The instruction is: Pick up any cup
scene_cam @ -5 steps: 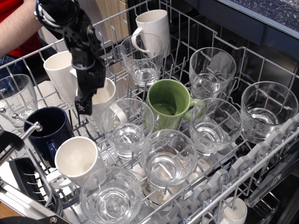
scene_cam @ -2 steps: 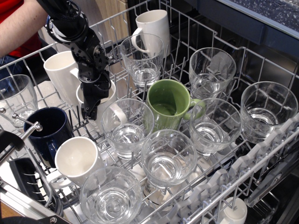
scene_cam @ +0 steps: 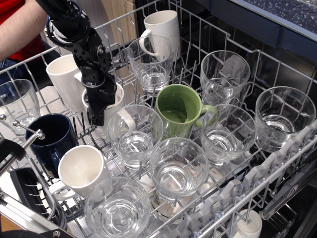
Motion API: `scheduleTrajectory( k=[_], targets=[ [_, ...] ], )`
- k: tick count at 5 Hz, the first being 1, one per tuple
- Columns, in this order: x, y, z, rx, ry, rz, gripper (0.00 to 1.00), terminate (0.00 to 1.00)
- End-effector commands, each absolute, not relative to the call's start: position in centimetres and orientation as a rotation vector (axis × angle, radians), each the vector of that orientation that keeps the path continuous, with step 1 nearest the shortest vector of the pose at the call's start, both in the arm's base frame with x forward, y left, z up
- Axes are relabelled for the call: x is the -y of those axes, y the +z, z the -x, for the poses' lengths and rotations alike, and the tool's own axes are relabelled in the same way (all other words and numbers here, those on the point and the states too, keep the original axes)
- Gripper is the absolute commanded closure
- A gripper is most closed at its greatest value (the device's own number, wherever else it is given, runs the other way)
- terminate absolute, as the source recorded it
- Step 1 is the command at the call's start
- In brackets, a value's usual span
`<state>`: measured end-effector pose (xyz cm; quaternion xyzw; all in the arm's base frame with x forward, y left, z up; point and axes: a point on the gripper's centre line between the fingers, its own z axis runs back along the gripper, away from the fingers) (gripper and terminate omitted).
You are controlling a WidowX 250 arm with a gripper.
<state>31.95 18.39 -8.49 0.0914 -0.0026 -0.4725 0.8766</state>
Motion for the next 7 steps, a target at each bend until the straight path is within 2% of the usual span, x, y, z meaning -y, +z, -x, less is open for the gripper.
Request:
scheduleTrajectory(
  k=[1, 2, 3, 4, 5, 7],
  targets=[
    [-20.2, -3.3, -34.6, 0.131, -0.98, -0.246, 1.0, 0.0],
    [-19.8, -0.9, -34.4, 0.173, -0.986, -0.218, 1.0, 0.0],
    [-18.4, 1.6, -33.0, 0.213, -0.997, -0.176, 1.0, 0.0],
    [-18.4, 3.7, -32.7, 0.277, -0.98, -0.169, 1.0, 0.0],
    [-18.6, 6.3, -33.1, 0.304, -0.972, -0.168, 1.0, 0.0],
    [-19.6, 11.9, -33.1, 0.234, -1.0, -0.172, 1.0, 0.0]
  ],
)
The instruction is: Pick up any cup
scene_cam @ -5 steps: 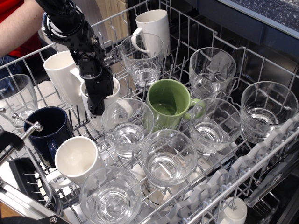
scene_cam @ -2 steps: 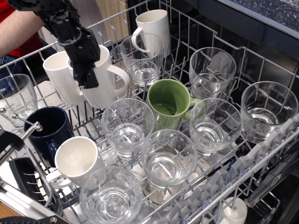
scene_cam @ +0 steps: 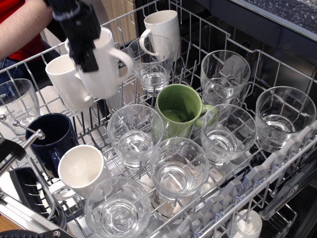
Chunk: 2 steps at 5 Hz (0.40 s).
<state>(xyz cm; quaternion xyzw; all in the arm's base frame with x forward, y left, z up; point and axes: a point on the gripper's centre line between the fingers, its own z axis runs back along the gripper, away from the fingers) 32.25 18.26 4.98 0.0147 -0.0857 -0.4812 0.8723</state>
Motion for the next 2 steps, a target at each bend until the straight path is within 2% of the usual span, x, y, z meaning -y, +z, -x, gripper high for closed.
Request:
scheduleTrajectory(
  k=[1, 2],
  targets=[
    [-19.4, 13.1, -32.1, 0.203, -1.014, -0.155, 1.0, 0.0],
    [-18.9, 13.9, -31.1, 0.181, -1.033, -0.116, 1.0, 1.0]
  ],
)
